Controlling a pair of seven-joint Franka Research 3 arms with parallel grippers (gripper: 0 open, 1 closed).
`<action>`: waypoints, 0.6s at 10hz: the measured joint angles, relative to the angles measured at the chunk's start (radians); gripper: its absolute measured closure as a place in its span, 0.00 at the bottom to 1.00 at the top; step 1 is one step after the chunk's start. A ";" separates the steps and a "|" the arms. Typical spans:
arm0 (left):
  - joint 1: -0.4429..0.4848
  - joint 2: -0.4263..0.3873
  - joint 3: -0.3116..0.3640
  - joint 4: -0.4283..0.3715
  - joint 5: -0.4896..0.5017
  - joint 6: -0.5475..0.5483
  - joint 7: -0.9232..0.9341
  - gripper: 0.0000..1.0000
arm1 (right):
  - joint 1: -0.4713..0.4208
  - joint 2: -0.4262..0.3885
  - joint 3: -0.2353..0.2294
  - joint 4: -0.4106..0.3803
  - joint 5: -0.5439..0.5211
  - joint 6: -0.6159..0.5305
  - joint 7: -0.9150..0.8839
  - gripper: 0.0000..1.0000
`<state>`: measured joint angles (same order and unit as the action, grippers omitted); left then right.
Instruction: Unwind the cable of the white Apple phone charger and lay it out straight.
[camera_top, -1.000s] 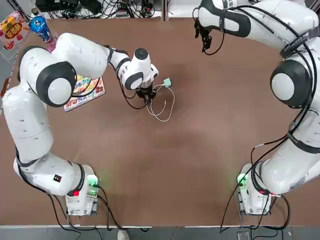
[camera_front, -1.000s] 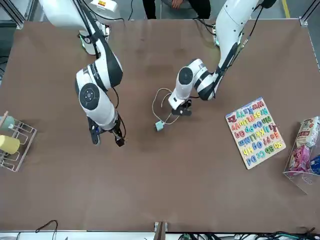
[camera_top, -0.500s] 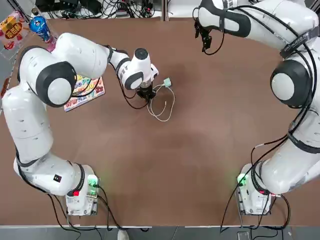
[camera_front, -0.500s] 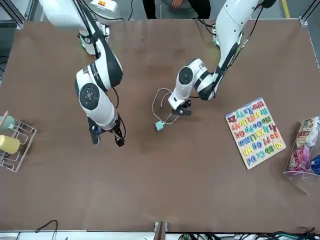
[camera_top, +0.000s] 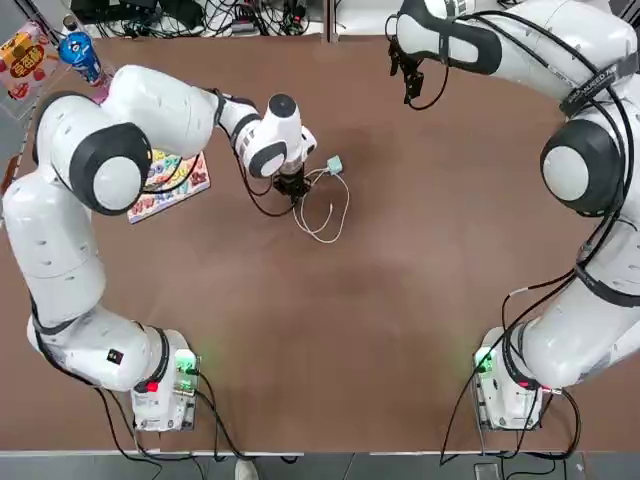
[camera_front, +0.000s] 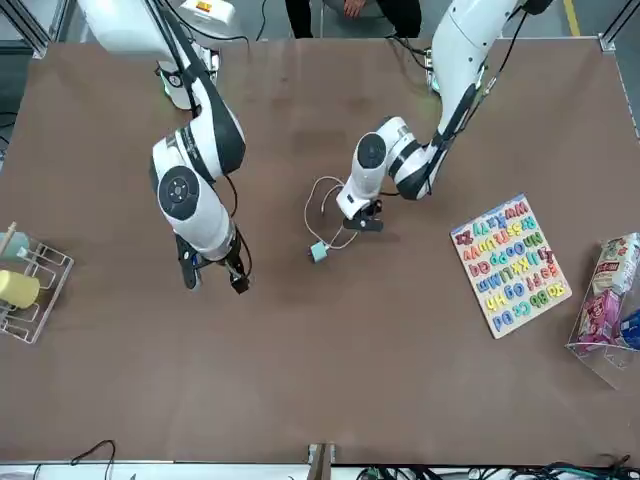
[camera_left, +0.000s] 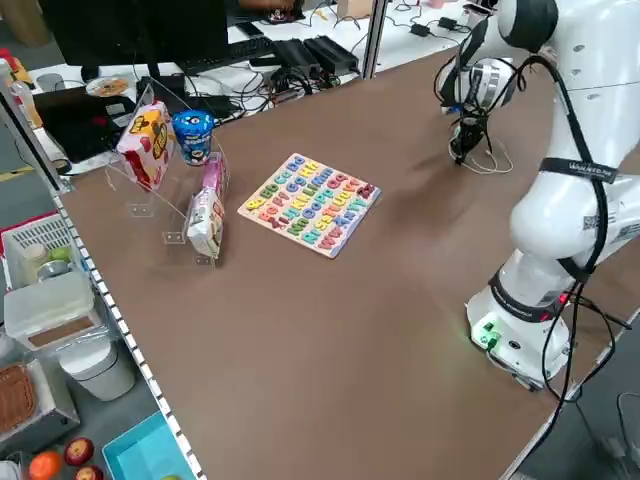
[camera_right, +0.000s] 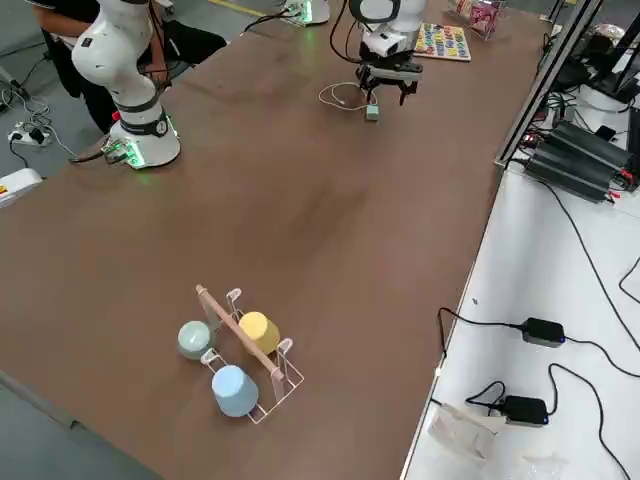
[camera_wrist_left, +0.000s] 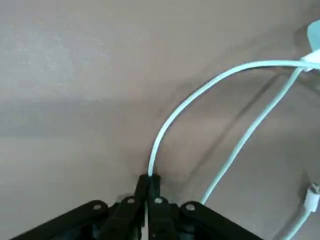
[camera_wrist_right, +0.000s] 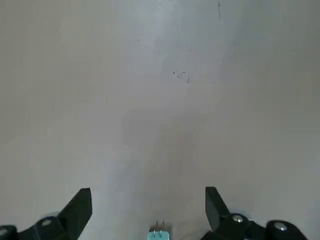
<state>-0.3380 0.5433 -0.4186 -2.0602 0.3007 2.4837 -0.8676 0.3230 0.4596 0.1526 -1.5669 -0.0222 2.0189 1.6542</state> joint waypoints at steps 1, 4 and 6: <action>0.000 -0.015 0.000 0.004 0.000 -0.018 0.000 0.97 | 0.000 0.000 0.000 0.000 0.000 0.000 0.000 0.00; 0.001 -0.060 -0.001 0.008 0.000 -0.049 0.000 0.97 | 0.000 0.000 0.001 0.000 0.000 0.000 0.000 0.00; 0.002 -0.084 -0.004 0.025 0.000 -0.096 0.000 0.97 | 0.001 0.000 0.002 0.000 0.000 0.000 -0.001 0.00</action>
<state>-0.3355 0.4595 -0.4226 -2.0356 0.3011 2.3876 -0.8676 0.3237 0.4596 0.1543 -1.5670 -0.0222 2.0185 1.6537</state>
